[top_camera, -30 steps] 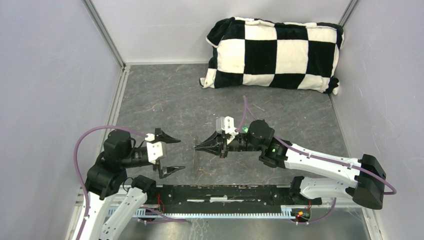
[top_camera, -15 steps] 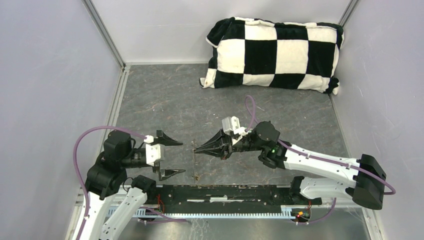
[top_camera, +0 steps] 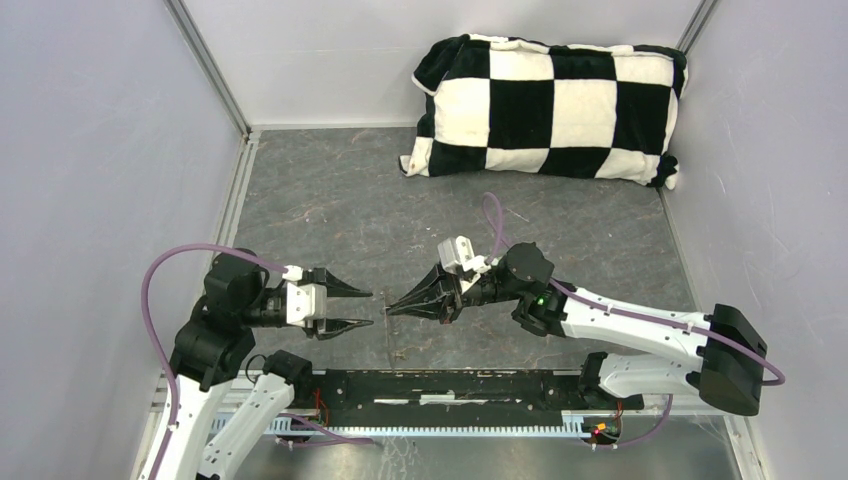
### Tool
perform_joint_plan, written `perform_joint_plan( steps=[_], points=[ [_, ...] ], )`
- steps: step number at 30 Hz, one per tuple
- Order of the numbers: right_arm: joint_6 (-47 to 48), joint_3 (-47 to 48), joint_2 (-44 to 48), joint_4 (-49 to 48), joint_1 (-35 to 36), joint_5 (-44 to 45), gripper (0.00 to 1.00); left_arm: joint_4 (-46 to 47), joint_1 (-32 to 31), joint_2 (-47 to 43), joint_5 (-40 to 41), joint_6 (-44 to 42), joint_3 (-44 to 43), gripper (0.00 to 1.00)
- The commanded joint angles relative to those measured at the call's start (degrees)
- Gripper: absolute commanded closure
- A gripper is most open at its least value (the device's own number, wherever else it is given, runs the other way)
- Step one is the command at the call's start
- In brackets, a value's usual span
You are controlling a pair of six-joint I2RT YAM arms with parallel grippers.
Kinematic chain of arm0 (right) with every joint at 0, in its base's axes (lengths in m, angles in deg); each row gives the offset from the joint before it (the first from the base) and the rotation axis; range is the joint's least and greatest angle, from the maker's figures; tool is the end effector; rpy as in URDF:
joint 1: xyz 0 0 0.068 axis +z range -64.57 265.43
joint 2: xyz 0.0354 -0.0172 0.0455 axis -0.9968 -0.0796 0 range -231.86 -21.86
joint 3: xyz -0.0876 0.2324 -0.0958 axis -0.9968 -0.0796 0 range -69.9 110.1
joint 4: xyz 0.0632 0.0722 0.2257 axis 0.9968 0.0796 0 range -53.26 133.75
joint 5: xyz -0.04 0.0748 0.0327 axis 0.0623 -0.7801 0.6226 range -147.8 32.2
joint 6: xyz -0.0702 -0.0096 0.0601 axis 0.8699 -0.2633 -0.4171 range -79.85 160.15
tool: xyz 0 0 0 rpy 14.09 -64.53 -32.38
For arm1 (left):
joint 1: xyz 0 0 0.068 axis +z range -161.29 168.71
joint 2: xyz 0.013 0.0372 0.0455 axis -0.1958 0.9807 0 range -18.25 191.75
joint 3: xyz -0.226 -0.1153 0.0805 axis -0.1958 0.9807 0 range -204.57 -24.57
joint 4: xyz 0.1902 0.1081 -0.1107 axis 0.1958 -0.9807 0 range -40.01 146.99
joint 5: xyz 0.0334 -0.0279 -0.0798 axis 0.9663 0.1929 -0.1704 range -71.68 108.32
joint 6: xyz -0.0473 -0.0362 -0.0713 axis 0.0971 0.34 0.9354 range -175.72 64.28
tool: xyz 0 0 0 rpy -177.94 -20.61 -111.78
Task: Put the keys on the keyring
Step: Adjust the key on the keyring.
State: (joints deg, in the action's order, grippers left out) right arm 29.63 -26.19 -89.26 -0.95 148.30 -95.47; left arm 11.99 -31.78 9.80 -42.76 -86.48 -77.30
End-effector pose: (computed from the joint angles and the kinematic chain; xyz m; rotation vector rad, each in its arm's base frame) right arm 0.0867 0.2811 0.3482 -1.1846 1.0023 1.4766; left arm 0.0513 -0.0973 0.3441 1.3562 1.2232 -0.8875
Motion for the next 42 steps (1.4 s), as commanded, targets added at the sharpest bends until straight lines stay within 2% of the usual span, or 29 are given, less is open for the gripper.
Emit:
perform_joint_plan(
  steps=[1,8,16,28,38,42],
  points=[
    [0.27,0.63,-0.53,-3.61,-0.17,-1.15,0.99,2.15,-0.07,0.82,-4.39,1.89,-2.03,0.50],
    [2.03,3.02,-2.53,-0.59,0.05,0.90,0.99,2.15,-0.05,1.03,-5.61,2.43,-1.68,0.52],
    [2.04,4.43,-4.21,-1.33,0.37,1.23,0.99,2.24,-0.03,0.60,-5.91,2.57,-0.53,0.54],
    [1.99,4.64,-4.68,-1.65,1.30,0.84,0.99,2.28,-0.07,-0.16,-1.10,0.20,1.49,0.70],
    [1.86,5.67,-5.86,-1.21,1.96,0.57,0.99,2.14,-0.02,1.30,-1.77,-0.28,1.16,0.76],
    [2.11,5.87,-5.85,-0.98,2.00,0.50,0.99,2.16,-0.06,1.96,-1.61,-0.80,1.18,0.86]
  ],
)
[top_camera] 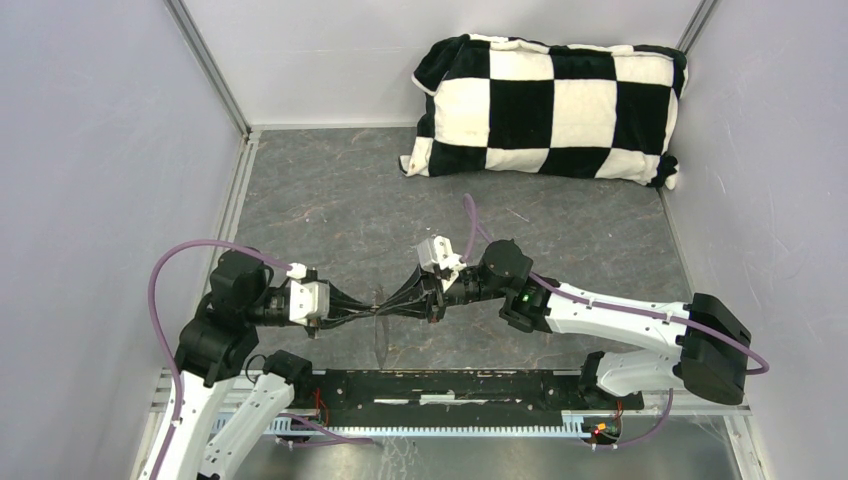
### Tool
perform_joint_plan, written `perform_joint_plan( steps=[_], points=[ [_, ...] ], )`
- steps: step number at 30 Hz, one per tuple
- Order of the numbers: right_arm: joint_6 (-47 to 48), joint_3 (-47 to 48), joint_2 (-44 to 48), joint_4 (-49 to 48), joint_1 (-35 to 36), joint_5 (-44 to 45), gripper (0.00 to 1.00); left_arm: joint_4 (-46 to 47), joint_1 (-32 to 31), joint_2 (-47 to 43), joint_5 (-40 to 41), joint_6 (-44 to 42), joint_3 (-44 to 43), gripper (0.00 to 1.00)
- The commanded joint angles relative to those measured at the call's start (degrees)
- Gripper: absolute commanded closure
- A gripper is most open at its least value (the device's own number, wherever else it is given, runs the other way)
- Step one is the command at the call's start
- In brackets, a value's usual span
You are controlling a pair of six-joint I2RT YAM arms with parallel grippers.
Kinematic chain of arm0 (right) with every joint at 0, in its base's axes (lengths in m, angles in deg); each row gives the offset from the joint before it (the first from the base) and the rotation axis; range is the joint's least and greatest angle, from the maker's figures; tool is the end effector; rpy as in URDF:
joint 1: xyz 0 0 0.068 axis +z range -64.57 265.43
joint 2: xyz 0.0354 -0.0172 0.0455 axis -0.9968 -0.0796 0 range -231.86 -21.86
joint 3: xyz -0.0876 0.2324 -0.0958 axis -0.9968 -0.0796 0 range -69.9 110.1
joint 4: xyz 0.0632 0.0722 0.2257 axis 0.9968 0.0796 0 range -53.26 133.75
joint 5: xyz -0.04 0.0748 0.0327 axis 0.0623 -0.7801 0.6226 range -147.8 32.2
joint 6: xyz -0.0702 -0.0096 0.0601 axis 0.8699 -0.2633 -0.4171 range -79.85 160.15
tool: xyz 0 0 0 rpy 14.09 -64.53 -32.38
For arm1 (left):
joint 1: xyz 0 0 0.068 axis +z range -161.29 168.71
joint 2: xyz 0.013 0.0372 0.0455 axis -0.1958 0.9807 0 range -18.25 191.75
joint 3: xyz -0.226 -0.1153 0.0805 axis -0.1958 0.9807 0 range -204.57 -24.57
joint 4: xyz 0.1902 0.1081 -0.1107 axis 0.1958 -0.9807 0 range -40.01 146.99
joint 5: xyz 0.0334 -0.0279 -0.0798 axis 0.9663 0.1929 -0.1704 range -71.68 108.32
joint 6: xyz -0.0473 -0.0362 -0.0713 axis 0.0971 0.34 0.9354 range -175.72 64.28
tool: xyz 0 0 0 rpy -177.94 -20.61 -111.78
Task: Put the keys on the keyring
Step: Adjust the key on the keyring.
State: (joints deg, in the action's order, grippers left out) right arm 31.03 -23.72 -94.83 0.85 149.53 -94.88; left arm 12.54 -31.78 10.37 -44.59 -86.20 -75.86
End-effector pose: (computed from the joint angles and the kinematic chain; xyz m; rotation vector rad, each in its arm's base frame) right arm 0.0918 0.3042 0.3325 -1.2294 1.0701 1.4692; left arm 0.0538 -0.0996 0.3380 1.3654 1.2298 -0.9344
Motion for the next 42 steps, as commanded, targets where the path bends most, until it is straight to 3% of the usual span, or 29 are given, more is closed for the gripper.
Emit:
perform_joint_plan(
  steps=[1,6,13,18,25,33,42],
  points=[
    [0.82,3.50,-0.24,-2.58,0.82,-0.18,0.99,1.64,-0.03,1.35,0.33,-1.37,-0.18,0.88],
    [0.95,3.66,-0.25,-2.16,1.02,-1.36,0.99,1.64,-0.05,0.77,0.55,-3.30,0.57,0.98],
    [5.86,6.65,0.24,7.44,1.07,-3.54,1.00,1.67,-0.03,-1.98,2.42,-9.80,1.63,0.98],
    [11.23,8.29,2.08,15.93,1.05,-2.53,0.79,1.69,-0.08,-4.25,2.94,-14.84,2.67,0.98],
    [15.39,11.33,3.27,24.43,1.47,-1.37,0.55,1.68,-0.01,-3.27,3.74,-15.08,2.20,0.98],
    [23.22,15.73,4.85,37.36,1.92,6.11,0.53,1.72,-0.07,-4.88,4.91,-22.66,2.48,0.98],
    [28.81,18.38,4.51,39.75,5.51,13.60,0.52,-3.04,-0.07,-4.43,2.44,-35.42,1.70,0.98]
  ],
)
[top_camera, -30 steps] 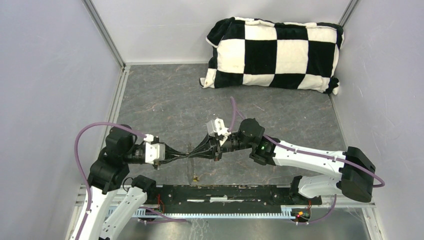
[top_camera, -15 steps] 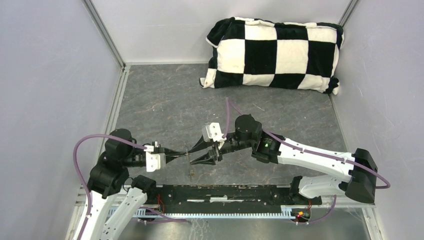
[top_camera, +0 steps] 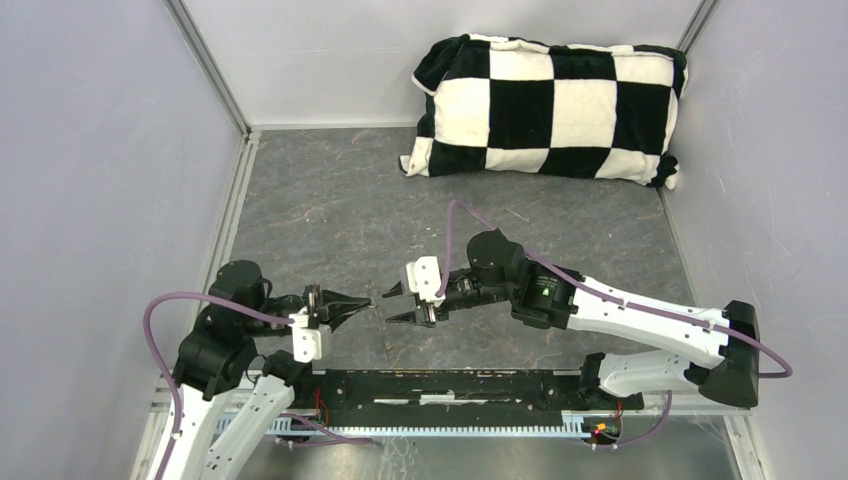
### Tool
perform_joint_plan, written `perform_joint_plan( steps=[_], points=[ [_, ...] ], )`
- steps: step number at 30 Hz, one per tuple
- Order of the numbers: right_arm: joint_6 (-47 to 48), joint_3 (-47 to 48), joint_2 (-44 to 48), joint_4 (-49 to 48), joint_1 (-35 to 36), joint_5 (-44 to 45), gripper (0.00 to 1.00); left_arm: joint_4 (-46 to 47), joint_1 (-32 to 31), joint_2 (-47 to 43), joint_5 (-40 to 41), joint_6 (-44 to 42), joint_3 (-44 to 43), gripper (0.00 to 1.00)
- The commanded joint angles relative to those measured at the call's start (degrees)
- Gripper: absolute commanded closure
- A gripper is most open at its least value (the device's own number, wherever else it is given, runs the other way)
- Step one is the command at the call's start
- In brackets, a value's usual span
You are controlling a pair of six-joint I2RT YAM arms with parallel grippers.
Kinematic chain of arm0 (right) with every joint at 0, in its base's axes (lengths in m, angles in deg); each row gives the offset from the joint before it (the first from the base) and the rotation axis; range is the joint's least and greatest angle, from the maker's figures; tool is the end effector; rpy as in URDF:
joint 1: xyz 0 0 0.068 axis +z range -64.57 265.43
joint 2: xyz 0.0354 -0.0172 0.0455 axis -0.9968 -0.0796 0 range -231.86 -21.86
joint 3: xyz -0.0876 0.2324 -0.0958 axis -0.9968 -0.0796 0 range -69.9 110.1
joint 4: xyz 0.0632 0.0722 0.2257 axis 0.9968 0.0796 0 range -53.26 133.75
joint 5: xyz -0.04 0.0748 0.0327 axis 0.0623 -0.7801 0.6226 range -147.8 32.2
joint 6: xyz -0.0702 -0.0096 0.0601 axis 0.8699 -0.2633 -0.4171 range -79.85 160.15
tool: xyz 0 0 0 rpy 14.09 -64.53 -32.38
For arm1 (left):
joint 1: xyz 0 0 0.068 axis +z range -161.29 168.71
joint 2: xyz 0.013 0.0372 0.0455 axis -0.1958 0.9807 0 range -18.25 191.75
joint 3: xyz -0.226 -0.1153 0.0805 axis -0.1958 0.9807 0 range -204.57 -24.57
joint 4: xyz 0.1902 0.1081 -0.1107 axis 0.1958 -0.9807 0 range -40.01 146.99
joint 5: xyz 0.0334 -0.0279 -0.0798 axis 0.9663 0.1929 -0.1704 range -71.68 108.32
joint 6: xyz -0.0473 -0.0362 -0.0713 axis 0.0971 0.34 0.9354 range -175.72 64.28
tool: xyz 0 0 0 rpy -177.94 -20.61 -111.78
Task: Put the keys on the keyring
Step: Adjust the key on the keyring.
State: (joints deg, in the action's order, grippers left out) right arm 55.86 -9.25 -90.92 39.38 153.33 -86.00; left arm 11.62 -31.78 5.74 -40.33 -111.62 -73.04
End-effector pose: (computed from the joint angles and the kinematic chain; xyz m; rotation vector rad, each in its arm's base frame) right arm 0.0790 0.2992 0.3513 -1.5052 1.1140 1.0780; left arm 0.0473 -0.0939 0.3249 1.5394 0.9123 -0.5436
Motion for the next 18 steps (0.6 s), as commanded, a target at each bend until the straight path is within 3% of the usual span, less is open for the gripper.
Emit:
perform_joint_plan(
  steps=[1,5,18],
  points=[
    [4.49,4.27,0.48,1.09,2.04,5.34,0.52,-2.62,-0.02,0.46,-1.70,-10.64,-1.25,0.98],
    [6.10,6.05,-0.59,1.43,3.43,7.81,0.55,-4.80,-0.04,1.35,-1.60,-12.81,-1.79,0.98],
    [9.04,12.79,-6.47,10.01,6.65,10.36,0.61,-4.81,-0.06,2.52,-0.40,-8.41,-3.39,0.98]
  ],
)
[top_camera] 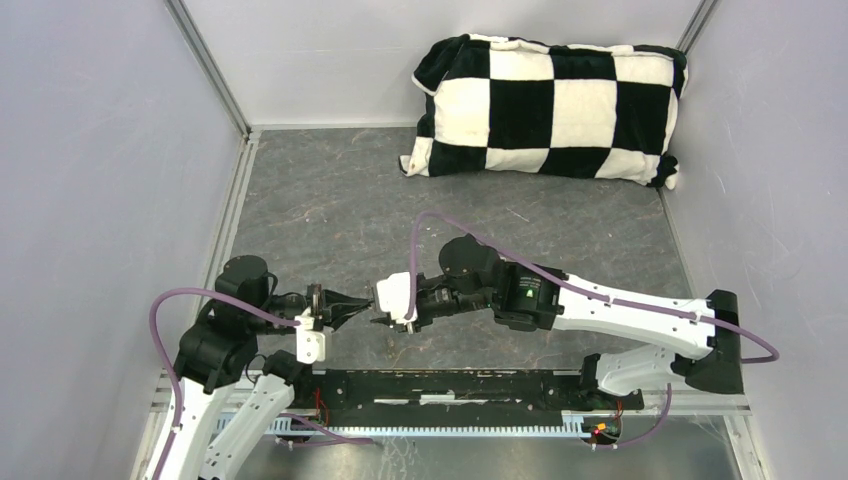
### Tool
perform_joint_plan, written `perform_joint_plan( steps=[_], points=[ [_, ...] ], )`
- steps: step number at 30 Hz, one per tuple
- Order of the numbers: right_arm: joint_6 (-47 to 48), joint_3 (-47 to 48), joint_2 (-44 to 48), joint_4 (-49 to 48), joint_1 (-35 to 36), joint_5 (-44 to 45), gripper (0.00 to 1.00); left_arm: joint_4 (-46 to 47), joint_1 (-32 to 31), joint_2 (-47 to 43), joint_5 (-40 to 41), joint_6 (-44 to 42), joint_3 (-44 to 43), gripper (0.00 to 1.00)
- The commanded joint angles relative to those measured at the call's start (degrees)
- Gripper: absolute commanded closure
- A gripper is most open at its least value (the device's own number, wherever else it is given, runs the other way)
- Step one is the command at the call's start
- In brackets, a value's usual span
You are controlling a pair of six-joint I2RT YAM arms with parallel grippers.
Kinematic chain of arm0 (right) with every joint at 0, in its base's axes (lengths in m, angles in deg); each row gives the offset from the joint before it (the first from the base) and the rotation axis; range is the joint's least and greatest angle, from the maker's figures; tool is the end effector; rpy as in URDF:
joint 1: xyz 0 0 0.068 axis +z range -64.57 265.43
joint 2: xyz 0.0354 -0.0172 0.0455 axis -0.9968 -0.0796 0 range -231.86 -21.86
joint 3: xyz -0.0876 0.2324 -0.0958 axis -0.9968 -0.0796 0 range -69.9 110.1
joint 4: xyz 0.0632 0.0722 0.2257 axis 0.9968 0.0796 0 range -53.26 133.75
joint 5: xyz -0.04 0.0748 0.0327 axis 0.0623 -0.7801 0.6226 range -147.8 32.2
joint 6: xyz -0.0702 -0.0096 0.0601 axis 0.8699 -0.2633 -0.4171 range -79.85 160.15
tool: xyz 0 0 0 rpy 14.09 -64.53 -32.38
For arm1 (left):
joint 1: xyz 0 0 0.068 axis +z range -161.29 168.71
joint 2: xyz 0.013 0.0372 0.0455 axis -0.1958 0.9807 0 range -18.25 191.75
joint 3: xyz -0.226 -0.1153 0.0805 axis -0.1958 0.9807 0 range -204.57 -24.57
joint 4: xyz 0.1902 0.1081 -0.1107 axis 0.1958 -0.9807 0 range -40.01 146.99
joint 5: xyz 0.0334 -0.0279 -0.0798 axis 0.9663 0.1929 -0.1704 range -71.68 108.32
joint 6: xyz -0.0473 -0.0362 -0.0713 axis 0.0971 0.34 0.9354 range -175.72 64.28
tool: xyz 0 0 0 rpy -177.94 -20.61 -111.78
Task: Put the keys on the keyring
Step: Adjust the key on the keyring.
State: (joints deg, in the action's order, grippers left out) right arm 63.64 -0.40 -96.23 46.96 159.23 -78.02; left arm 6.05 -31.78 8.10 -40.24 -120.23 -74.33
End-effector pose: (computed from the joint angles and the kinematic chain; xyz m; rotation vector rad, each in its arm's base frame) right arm 0.0643 0.3247 0.3618 -1.6014 1.0630 0.9275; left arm 0.0490 -0.0944 0.3186 1.6175 0.8862 -0.5109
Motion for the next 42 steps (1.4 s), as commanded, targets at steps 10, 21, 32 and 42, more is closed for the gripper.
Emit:
perform_joint_plan(
  steps=[10,21,32,42],
  points=[
    [0.17,5.05,-2.36,2.53,1.43,7.12,0.81,0.77,-0.01,-0.41,-0.81,1.79,-2.27,0.98],
    [-2.56,-0.67,1.57,-5.00,1.43,6.41,1.00,-1.01,-0.06,0.02,-2.48,8.21,-2.54,0.69],
    [-11.26,-12.22,7.29,-24.84,1.21,-0.04,1.00,2.17,-0.08,-2.06,-3.47,20.36,-1.28,0.61],
    [-14.59,-14.90,7.14,-31.66,1.21,-0.03,1.00,9.60,-0.05,-4.64,-4.90,31.22,-0.38,0.67]
  ],
)
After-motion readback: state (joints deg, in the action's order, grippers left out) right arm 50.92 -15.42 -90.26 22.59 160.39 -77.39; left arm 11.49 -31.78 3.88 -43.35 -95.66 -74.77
